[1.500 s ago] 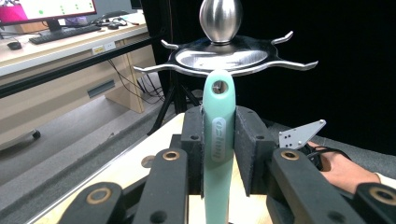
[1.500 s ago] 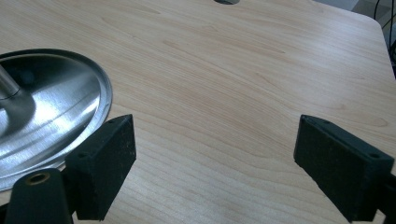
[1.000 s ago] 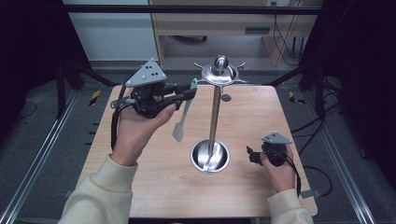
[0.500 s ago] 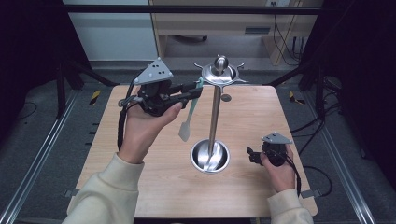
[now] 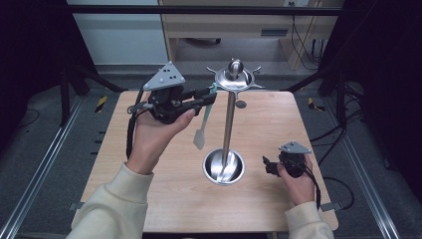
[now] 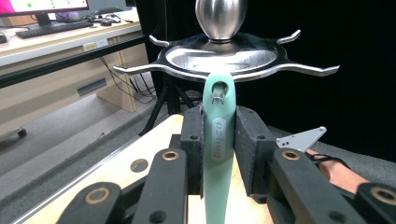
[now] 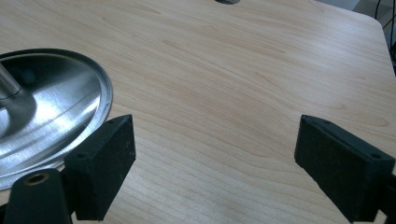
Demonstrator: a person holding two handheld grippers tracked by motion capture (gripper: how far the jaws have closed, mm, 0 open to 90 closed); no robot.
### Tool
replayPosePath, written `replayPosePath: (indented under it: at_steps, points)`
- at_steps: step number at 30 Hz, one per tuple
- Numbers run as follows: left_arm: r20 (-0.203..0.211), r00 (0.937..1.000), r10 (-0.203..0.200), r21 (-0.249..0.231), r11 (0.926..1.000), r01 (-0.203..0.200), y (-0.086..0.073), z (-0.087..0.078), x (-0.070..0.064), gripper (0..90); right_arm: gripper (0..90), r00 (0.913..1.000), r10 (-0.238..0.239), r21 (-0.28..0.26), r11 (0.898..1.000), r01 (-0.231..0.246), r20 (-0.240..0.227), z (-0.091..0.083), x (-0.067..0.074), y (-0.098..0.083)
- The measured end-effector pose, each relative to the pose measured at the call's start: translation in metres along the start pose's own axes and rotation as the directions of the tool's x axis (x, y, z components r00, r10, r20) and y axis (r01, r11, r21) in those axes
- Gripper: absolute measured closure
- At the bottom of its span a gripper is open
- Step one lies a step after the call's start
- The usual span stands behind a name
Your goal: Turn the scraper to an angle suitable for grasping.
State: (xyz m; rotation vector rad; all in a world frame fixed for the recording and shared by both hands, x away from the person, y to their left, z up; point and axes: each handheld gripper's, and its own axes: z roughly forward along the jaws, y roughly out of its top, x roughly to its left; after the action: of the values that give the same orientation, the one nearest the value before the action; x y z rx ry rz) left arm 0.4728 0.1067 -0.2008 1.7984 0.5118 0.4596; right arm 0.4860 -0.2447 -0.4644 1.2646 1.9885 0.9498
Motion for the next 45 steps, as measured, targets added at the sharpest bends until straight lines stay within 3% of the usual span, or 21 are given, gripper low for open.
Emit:
replayPosePath:
  at_steps: [3,7,9,10,11,13,14,20,35,45]
  points:
    - [-0.007,1.0000,0.005,0.001,1.0000,-0.005,0.000,-0.001,0.000,73.0,12.6,1.0000,-0.001,0.000,1.000,0.001,0.000,0.000,0.000,0.000]
    - [-0.040,0.9989,0.024,-0.002,0.9997,-0.024,-0.001,-0.006,-0.001,63.7,12.4,1.0000,0.003,0.000,1.000,-0.003,0.000,0.000,0.000,0.000]
    - [-0.052,0.9981,0.033,0.002,0.9994,-0.033,-0.001,-0.009,-0.002,56.2,12.4,1.0000,0.002,0.000,1.000,-0.002,0.001,0.000,0.000,0.000]
    - [-0.063,0.9971,0.042,0.006,0.9991,-0.041,-0.002,-0.011,-0.003,46.4,12.3,1.0000,0.007,0.001,1.000,-0.007,0.002,0.000,0.000,0.000]
    - [-0.074,0.9962,0.046,0.006,0.9989,-0.045,-0.002,-0.012,-0.003,46.4,12.3,1.0000,0.007,0.001,1.000,-0.007,0.002,0.000,0.000,0.000]
    - [-0.081,0.9955,0.049,0.009,0.9988,-0.048,-0.003,-0.015,-0.004,36.7,12.2,1.0000,0.008,0.000,1.000,-0.008,0.002,0.000,0.000,0.000]
    - [-0.081,0.9955,0.050,0.008,0.9987,-0.050,-0.003,-0.016,-0.004,28.8,12.1,1.0000,0.005,0.000,1.000,-0.005,0.005,0.000,0.000,-0.001]
    - [-0.094,0.9916,0.089,0.058,0.9948,-0.084,-0.010,-0.024,-0.009,14.0,11.6,1.0000,0.004,0.001,1.000,-0.004,0.006,0.000,-0.001,-0.001]
    - [-0.070,0.9925,0.100,0.128,0.9876,-0.091,-0.051,-0.028,-0.011,6.2,10.8,0.9999,0.009,0.006,1.000,-0.009,0.009,-0.001,-0.001,-0.001]
    - [-0.055,0.9925,0.109,0.167,0.9811,-0.099,-0.068,-0.025,-0.012,4.6,10.7,0.9998,0.012,0.004,1.000,-0.012,0.013,-0.001,-0.002,-0.001]
